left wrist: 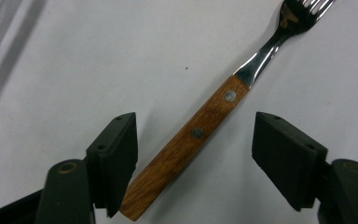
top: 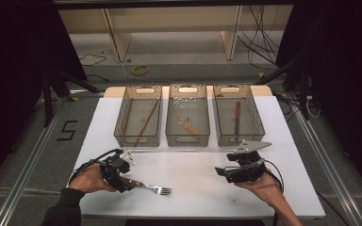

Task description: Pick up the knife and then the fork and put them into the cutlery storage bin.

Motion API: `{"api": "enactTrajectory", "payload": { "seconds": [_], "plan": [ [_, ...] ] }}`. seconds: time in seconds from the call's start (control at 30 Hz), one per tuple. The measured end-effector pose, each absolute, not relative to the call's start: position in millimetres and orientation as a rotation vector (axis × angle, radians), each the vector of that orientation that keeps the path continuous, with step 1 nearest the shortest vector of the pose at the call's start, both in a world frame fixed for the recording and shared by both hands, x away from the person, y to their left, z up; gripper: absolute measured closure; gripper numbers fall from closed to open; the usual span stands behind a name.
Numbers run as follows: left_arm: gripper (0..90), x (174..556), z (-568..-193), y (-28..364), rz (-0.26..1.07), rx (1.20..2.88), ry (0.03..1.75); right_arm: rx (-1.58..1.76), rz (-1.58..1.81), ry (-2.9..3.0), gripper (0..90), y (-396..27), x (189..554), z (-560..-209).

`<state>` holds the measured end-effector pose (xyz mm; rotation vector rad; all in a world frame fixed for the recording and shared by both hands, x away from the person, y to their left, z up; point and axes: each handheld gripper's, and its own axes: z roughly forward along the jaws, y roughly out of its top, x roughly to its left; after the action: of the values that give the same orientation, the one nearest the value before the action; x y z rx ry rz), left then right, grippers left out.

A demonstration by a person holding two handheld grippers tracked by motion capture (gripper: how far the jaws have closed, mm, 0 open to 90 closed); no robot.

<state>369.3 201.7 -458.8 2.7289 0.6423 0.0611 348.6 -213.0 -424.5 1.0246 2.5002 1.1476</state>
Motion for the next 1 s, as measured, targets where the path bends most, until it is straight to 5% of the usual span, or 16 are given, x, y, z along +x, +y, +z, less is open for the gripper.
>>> {"api": "enactTrajectory", "payload": {
  "seconds": [1.0],
  "plan": [
    [74.8, 366.5, -464.4, 193.8, 0.052, 2.853, 0.442, 1.025, 1.153, 2.505, 31.3, -212.8, 348.3, -424.2]
  ]
}}
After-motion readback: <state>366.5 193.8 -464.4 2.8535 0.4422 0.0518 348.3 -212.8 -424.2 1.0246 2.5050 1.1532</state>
